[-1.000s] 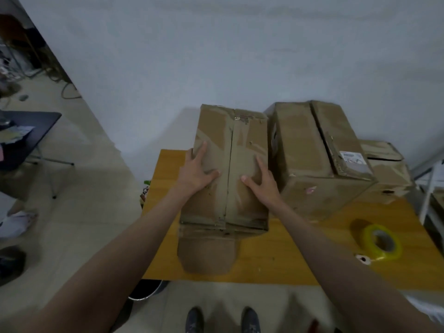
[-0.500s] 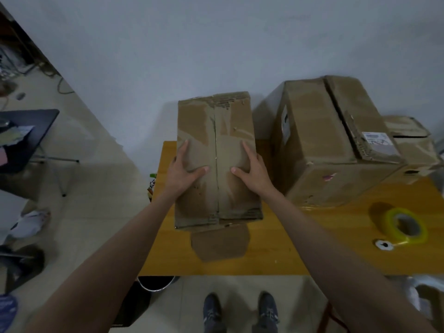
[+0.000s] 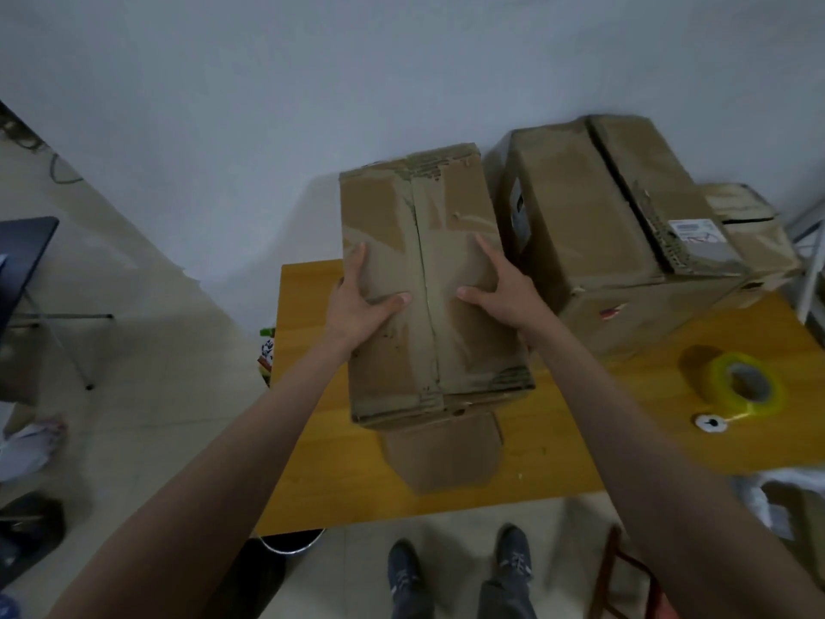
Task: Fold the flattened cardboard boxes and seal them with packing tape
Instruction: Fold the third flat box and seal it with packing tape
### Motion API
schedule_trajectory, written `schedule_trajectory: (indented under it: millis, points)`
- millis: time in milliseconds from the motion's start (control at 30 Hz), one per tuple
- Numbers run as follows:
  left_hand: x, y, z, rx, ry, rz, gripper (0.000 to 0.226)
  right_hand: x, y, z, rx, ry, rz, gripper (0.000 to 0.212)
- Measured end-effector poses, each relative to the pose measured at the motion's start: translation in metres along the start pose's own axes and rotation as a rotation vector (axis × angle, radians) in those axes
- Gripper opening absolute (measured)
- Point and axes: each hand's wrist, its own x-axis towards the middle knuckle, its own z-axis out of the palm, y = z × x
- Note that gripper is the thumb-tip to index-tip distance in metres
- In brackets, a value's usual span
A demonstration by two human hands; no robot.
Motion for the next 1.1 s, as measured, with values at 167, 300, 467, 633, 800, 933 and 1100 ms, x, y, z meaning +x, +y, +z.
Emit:
schedule_trajectory:
  millis: [167,300,467,633,800,933,1100]
  points:
    - [-0.016,-0.003,0.028,0.048,-0.016,0.022,0.108,-0.026,0.029,-0.002,0.031,0.029,0.023,0.086]
    - [-0.012,-0.004,0.045,0.071,0.017,0.080,0.107,-0.027,0.048,0.000,0.034,0.081,0.017,0.083]
    - [0.014,0.003,0.049,0.253,-0.039,0.074,0.095,-0.008,0.052,0.003,-0.057,0.123,0.035,0.077]
    - [0.005,0.009,0.069,0.868,0.025,0.510,0.071,-0.004,0.056,0.000,-0.110,0.092,0.056,0.075]
    - [-0.008,0.018,0.085,0.983,-0.138,0.517,0.066,-0.017,0.055,0.004,-0.261,0.053,0.062,0.066]
    - [-0.014,0.037,0.085,1.037,-0.181,0.480,0.064,-0.031,0.049,0.002,-0.313,0.111,0.046,0.060]
    - [-0.027,0.063,0.081,1.030,-0.156,0.513,0.062,-0.048,0.036,-0.011,-0.329,0.179,-0.024,0.055]
